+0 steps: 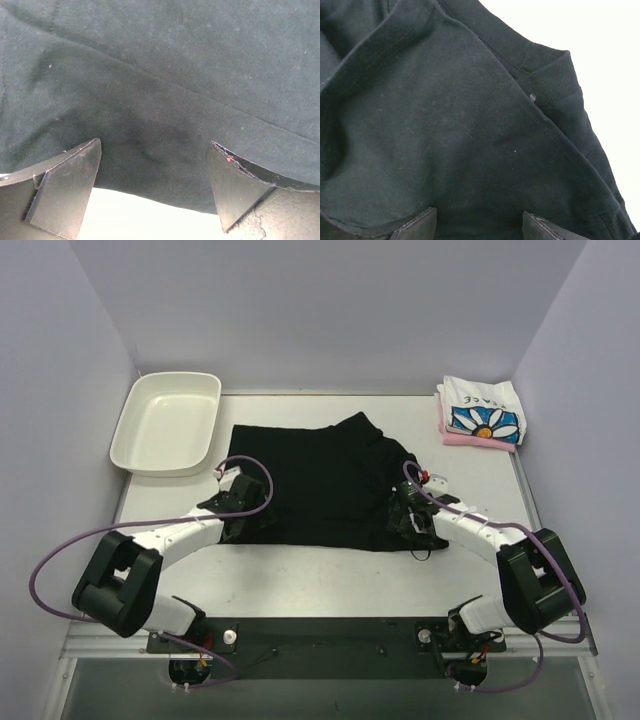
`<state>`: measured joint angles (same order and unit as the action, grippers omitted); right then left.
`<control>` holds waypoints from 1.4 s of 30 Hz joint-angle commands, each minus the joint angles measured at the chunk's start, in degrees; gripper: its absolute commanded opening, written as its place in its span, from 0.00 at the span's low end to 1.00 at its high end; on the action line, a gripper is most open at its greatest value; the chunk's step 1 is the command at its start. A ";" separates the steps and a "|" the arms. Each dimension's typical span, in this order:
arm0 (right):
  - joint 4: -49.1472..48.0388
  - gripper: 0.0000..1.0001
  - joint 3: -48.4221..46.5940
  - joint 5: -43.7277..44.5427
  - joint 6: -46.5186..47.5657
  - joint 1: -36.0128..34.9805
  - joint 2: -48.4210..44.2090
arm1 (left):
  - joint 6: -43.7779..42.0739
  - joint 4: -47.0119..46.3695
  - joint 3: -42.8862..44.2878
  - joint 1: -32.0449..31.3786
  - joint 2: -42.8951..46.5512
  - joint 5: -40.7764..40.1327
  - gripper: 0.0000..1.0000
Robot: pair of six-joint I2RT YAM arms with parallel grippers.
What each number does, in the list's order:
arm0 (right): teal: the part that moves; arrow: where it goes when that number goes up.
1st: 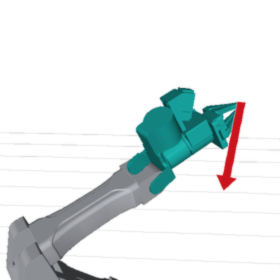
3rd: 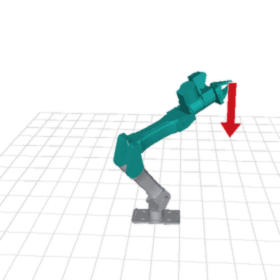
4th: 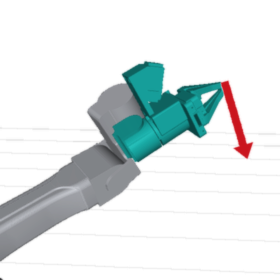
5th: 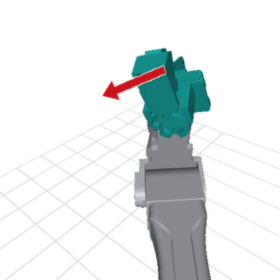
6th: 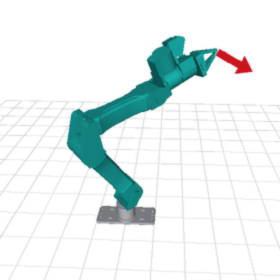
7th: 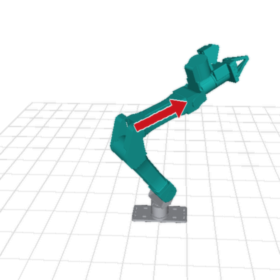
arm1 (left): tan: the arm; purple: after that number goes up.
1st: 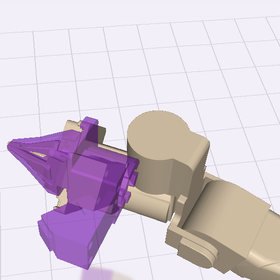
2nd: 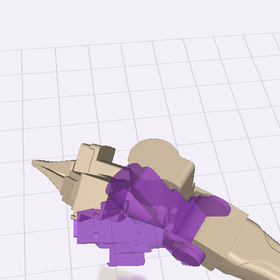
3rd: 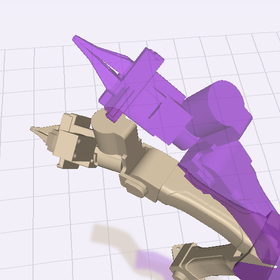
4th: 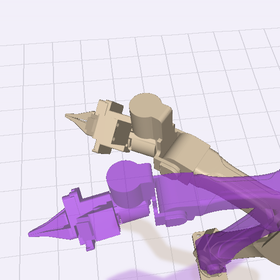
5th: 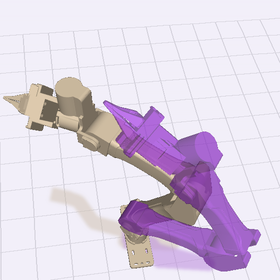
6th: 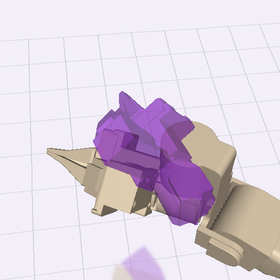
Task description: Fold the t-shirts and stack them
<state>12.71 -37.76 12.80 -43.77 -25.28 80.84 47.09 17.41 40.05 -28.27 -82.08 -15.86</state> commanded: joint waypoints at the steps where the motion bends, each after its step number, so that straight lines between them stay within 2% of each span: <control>1: 12.58 0.69 2.24 2.23 -6.67 -2.49 -2.00 | 4.50 8.34 -7.70 -1.43 2.96 0.74 0.96; 6: 16.11 0.70 6.28 2.58 -10.81 -4.78 -5.59 | 10.73 12.55 -13.41 -5.73 10.26 -0.22 0.96; 13: 21.57 0.70 8.84 2.94 -14.07 -8.30 -12.89 | 19.16 18.79 -16.41 -12.76 22.04 -0.49 0.96; 19: 28.15 0.70 11.21 3.82 -17.84 -12.94 -23.78 | 26.27 23.18 -17.11 -20.15 25.13 -1.11 0.96; 23: 32.54 0.69 12.36 5.13 -21.53 -15.94 -30.46 | 31.91 26.70 -17.03 -28.48 27.50 -2.59 0.96; 28: 38.17 0.70 9.91 8.47 -24.43 -19.19 -34.69 | 36.22 32.93 -13.17 -32.81 30.48 -5.14 0.96; 31: 40.02 0.70 6.04 12.93 -22.86 -20.42 -35.66 | 35.27 36.98 -7.64 -33.52 32.60 -7.95 0.96; 33: 39.85 0.70 -0.01 15.14 -20.75 -20.51 -35.31 | 32.90 39.01 -3.60 -33.43 33.30 -12.43 0.97; 34: 39.41 0.70 -2.47 17.68 -19.61 -20.51 -34.96 | 30.28 39.71 1.56 -33.17 32.96 -14.62 0.97; 35: 38.54 0.70 -6.41 18.57 -15.86 -20.51 -33.57 | 28.77 40.33 4.04 -32.90 32.52 -18.47 0.97; 38: 31.69 0.85 -13.10 21.64 -7.43 -20.16 -29.10 | 19.56 39.11 13.54 -28.78 28.13 -21.32 0.97; 39: 26.98 0.97 -14.52 21.57 -4.60 -19.90 -27.59 | 16.83 36.15 15.47 -26.77 25.86 -20.28 0.97; 40: 24.41 0.97 -15.84 21.05 -2.40 -17.72 -25.84 | 11.24 34.03 16.80 -22.92 24.70 -19.31 0.97; 42: 17.39 0.97 -20.22 13.17 2.43 -13.42 -19.78 | 7.33 27.72 19.27 -18.16 21.46 -14.24 0.98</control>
<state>41.85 -52.07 28.86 -53.67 -44.12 52.47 66.63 51.70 54.78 -54.13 -55.68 -30.68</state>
